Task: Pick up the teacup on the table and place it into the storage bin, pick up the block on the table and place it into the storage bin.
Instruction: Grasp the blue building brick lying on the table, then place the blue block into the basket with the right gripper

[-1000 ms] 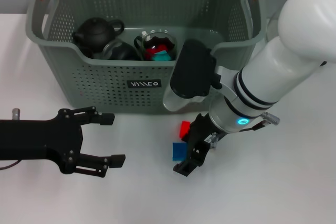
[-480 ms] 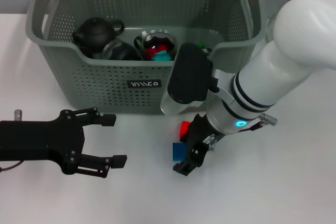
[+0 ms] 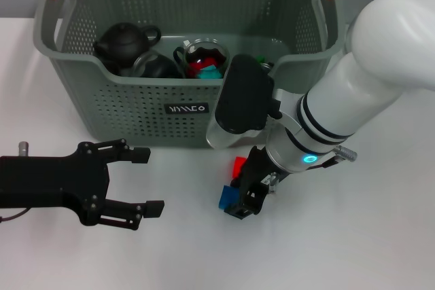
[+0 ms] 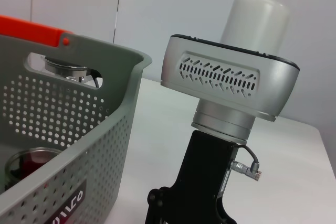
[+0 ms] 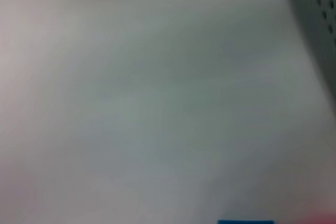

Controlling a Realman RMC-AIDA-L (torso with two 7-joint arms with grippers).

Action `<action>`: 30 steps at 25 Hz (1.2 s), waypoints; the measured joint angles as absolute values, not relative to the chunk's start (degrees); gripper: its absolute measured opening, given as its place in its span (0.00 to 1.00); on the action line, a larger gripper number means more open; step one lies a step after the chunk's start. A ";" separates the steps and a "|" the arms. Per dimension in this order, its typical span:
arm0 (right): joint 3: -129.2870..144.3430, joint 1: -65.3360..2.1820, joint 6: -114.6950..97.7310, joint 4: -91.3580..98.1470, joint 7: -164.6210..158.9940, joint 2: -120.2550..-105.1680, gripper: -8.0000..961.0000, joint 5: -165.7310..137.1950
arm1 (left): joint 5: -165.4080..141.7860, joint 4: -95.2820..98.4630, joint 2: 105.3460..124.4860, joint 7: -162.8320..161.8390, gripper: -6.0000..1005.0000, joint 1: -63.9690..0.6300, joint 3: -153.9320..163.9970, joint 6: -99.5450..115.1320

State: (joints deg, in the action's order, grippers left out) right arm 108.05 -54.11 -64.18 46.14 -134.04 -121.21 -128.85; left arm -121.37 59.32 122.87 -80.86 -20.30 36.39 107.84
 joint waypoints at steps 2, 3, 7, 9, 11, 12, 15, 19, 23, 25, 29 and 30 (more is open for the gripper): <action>108.12 -54.13 -64.15 46.14 -134.06 -121.20 0.53 -128.84 | -121.38 59.32 122.87 -80.86 0.96 -20.30 36.38 107.84; 108.21 -54.14 -64.15 46.14 -134.11 -121.21 0.52 -128.84 | -121.38 59.32 122.87 -80.86 0.96 -20.31 36.39 107.84; 108.64 -54.30 -64.23 46.16 -134.37 -121.20 0.49 -128.84 | -121.37 59.32 122.81 -80.86 0.96 -20.30 36.34 107.84; 108.65 -54.47 -64.87 46.23 -134.42 -121.20 0.48 -128.85 | -121.38 59.32 122.79 -80.86 0.96 -20.30 36.30 107.84; 108.64 -54.39 -65.65 46.82 -134.39 -121.17 0.46 -128.83 | -121.38 59.32 122.78 -80.86 0.96 -20.30 36.29 107.85; 108.57 -54.11 -66.02 47.52 -134.27 -121.09 0.46 -128.77 | -121.37 59.32 122.78 -80.87 0.96 -20.31 36.30 107.85; 107.95 -52.51 -67.98 51.19 -133.91 -120.66 0.45 -128.51 | -121.38 59.35 122.78 -80.95 0.96 -20.30 36.27 108.11; 103.53 -50.63 -73.17 57.33 -133.62 -120.27 0.44 -128.84 | -121.39 59.47 122.77 -80.99 0.96 -20.16 36.22 108.22; 95.94 -49.40 -80.68 64.18 -132.93 -120.16 0.44 -128.89 | -123.24 59.91 122.47 -80.92 0.96 -20.02 35.05 108.62; 92.50 -48.94 -83.93 68.75 -133.01 -120.20 0.44 -128.54 | -124.73 60.04 122.19 -80.93 0.96 -20.11 33.02 109.68; 84.55 -49.01 -88.46 77.58 -133.49 -120.25 0.45 -126.88 | -125.32 60.37 122.08 -80.87 0.96 -19.85 31.12 111.06; 82.65 -49.22 -89.13 79.71 -133.64 -120.27 0.45 -126.25 | -125.33 60.44 122.08 -80.84 0.96 -19.76 30.95 111.15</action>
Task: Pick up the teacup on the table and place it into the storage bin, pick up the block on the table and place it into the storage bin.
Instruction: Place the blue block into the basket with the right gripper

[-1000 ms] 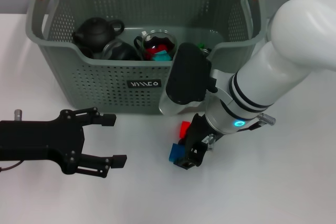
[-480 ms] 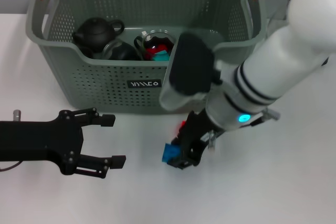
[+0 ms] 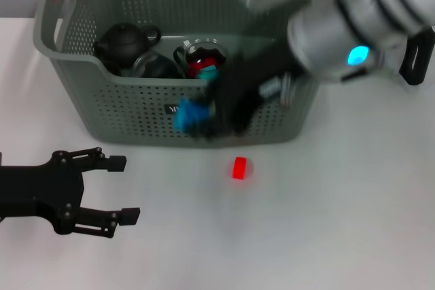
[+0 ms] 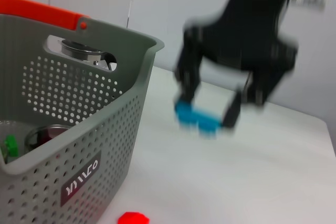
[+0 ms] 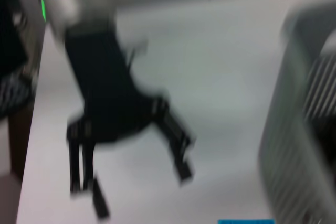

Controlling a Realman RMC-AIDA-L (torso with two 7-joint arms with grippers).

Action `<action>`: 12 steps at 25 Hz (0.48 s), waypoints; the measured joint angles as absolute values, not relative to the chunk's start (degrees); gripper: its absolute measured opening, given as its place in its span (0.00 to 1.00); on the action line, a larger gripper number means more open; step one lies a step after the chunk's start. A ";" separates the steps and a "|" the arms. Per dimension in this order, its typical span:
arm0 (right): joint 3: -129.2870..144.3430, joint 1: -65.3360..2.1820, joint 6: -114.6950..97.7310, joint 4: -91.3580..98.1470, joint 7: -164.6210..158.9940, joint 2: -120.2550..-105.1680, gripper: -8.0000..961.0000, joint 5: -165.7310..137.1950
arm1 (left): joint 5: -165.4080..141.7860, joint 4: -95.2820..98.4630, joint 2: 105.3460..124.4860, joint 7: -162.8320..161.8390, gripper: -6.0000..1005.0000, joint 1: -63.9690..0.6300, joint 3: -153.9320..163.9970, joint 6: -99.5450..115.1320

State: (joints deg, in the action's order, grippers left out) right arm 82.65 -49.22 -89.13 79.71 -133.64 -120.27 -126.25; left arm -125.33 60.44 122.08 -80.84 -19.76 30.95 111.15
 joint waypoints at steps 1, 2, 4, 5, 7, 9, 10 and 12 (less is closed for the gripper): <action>80.62 -49.44 -89.24 81.85 -133.84 -120.26 0.45 -125.67 | -125.34 60.44 122.08 -80.82 0.96 -19.68 30.89 111.20; 78.70 -49.66 -89.16 83.58 -134.07 -120.27 0.45 -125.40 | -125.34 60.44 122.08 -80.81 0.96 -19.65 30.87 111.24; 74.44 -50.37 -87.95 86.06 -134.79 -120.20 0.45 -125.33 | -125.34 60.45 122.08 -80.80 0.96 -19.69 30.98 111.33; 72.14 -50.96 -87.23 86.51 -135.18 -120.18 0.45 -125.66 | -125.34 60.46 122.09 -80.79 0.96 -19.75 31.05 111.37; 68.10 -52.25 -85.93 85.65 -135.92 -120.03 0.45 -127.44 | -125.34 60.47 122.14 -80.78 0.96 -20.02 31.21 111.56; 64.79 -53.55 -84.73 83.55 -136.61 -119.94 0.45 -130.30 | -125.30 60.45 122.16 -80.77 0.96 -20.17 31.26 111.68; 63.42 -54.16 -83.77 82.02 -136.80 -119.90 0.45 -131.91 | -125.20 60.43 122.17 -80.77 0.96 -20.23 31.30 111.71; 61.68 -55.13 -81.35 78.16 -136.87 -119.77 0.45 -134.62 | -124.99 60.43 122.21 -80.77 0.96 -20.33 31.40 111.76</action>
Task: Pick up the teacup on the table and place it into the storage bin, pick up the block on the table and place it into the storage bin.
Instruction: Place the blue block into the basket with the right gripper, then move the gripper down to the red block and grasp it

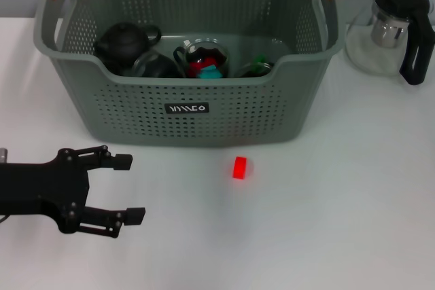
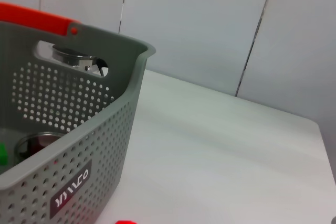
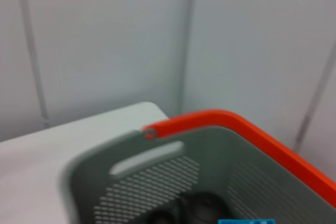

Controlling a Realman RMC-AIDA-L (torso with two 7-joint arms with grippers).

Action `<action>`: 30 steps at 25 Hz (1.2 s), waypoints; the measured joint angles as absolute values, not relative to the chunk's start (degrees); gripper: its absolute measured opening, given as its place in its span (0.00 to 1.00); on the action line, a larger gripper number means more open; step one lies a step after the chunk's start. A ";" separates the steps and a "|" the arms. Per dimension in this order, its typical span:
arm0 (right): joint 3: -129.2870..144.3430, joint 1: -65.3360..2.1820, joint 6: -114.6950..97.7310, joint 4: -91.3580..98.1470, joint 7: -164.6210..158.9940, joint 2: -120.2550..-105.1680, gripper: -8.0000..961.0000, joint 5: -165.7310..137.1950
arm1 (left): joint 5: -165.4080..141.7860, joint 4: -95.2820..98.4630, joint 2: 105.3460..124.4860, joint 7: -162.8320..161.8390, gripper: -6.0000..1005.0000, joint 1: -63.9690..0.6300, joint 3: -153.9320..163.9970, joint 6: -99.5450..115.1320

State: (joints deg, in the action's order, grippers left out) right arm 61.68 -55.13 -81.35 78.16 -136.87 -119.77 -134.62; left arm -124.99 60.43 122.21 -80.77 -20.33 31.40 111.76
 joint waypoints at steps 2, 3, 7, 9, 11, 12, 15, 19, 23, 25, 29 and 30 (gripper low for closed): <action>61.21 -55.63 -79.74 75.24 -136.85 -119.34 0.45 -135.69 | -124.92 60.43 122.26 -80.77 0.96 -20.57 31.45 111.83; 61.13 -55.93 -78.86 73.27 -136.68 -118.94 0.45 -136.06 | -124.92 60.41 122.27 -80.78 0.96 -20.69 31.46 111.89; 61.13 -56.71 -76.27 67.90 -136.11 -117.92 0.45 -137.14 | -124.89 60.38 122.26 -80.99 0.96 -20.99 31.47 112.04; 61.10 -56.69 -75.41 66.87 -136.06 -117.85 0.45 -137.52 | -124.89 60.38 122.26 -81.05 0.96 -21.02 31.47 112.06; 61.10 -56.63 -75.03 66.71 -136.06 -117.84 0.45 -137.91 | -124.88 60.38 122.26 -81.08 0.96 -21.02 31.47 112.06; 61.10 -56.61 -74.93 66.71 -136.05 -117.84 0.48 -138.20 | -124.89 60.38 122.26 -81.10 0.96 -21.02 31.47 112.06; 61.12 -56.61 -74.40 66.87 -136.05 -117.85 0.58 -139.01 | -124.89 60.38 122.26 -81.11 0.96 -21.02 31.47 112.06; 61.28 -56.30 -74.04 67.66 -135.56 -117.91 0.71 -138.89 | -124.87 60.44 122.28 -81.12 0.96 -21.00 31.46 112.14; 60.92 -54.56 -75.99 72.01 -133.35 -118.55 0.82 -136.11 | -124.68 60.47 122.31 -81.12 0.96 -21.41 31.46 112.66; 60.91 -52.25 -77.55 75.93 -131.42 -118.84 0.88 -131.75 | -124.63 60.47 122.26 -81.12 0.96 -21.88 31.43 113.20; 60.84 -45.46 -81.25 82.39 -125.61 -119.13 0.96 -118.83 | -124.12 60.47 122.07 -81.07 0.96 -22.34 31.28 113.97; 60.78 -43.63 -82.32 83.43 -123.85 -119.21 0.98 -115.47 | -123.70 60.47 122.02 -80.97 0.96 -22.41 31.27 114.16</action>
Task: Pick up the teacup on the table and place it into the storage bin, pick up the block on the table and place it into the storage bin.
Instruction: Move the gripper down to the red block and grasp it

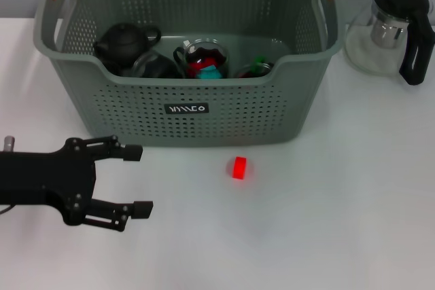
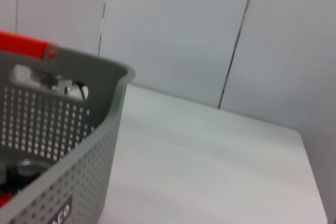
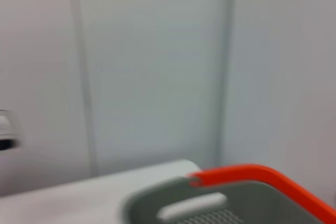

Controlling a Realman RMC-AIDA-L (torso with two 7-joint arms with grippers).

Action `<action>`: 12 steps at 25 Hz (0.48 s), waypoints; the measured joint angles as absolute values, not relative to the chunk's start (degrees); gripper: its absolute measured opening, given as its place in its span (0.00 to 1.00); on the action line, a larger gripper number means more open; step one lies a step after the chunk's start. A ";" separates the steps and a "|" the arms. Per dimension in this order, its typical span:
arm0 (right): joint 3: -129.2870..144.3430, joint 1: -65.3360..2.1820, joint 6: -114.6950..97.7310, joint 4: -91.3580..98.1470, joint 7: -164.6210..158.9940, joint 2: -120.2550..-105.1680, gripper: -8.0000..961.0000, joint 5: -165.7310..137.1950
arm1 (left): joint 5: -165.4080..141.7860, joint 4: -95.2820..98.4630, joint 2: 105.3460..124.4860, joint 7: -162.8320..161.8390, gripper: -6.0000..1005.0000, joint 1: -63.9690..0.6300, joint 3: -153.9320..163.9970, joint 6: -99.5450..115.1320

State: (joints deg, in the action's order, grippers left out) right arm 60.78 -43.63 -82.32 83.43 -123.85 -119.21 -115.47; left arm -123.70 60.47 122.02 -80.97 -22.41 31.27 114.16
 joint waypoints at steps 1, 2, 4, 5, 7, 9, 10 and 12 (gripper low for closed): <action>60.74 -41.95 -83.30 84.21 -122.46 -119.31 0.98 -112.81 | -123.30 60.47 121.97 -80.78 0.96 -22.51 31.30 114.27; 60.69 -40.32 -84.55 84.68 -121.10 -119.34 0.98 -110.39 | -122.97 60.47 121.94 -80.60 0.96 -22.69 31.35 114.31; 60.27 -37.40 -87.26 85.35 -118.93 -119.31 0.97 -106.65 | -122.84 60.47 121.92 -80.37 0.96 -23.13 31.61 114.32; 59.58 -36.20 -88.90 85.50 -117.92 -119.22 0.97 -105.06 | -122.82 60.47 121.89 -80.21 0.96 -23.56 32.05 114.32; 57.39 -34.32 -92.26 85.52 -116.17 -119.16 0.97 -102.44 | -122.88 60.47 121.83 -79.87 0.96 -24.29 33.78 114.07; 53.79 -33.08 -96.22 85.31 -114.49 -119.30 0.97 -100.00 | -123.06 60.51 121.82 -79.47 0.96 -24.86 35.79 113.55; 52.00 -32.67 -98.31 84.96 -113.87 -119.33 0.97 -98.99 | -123.16 60.58 121.81 -79.31 0.96 -25.17 36.99 113.24; 49.27 -32.21 -102.61 83.94 -113.20 -119.20 0.97 -97.96 | -123.19 60.69 121.74 -79.03 0.96 -25.90 38.96 112.67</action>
State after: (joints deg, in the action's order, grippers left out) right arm 49.28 -32.21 -102.61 83.94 -113.20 -119.20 -97.96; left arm -123.19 60.70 121.74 -79.03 -25.90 38.96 112.67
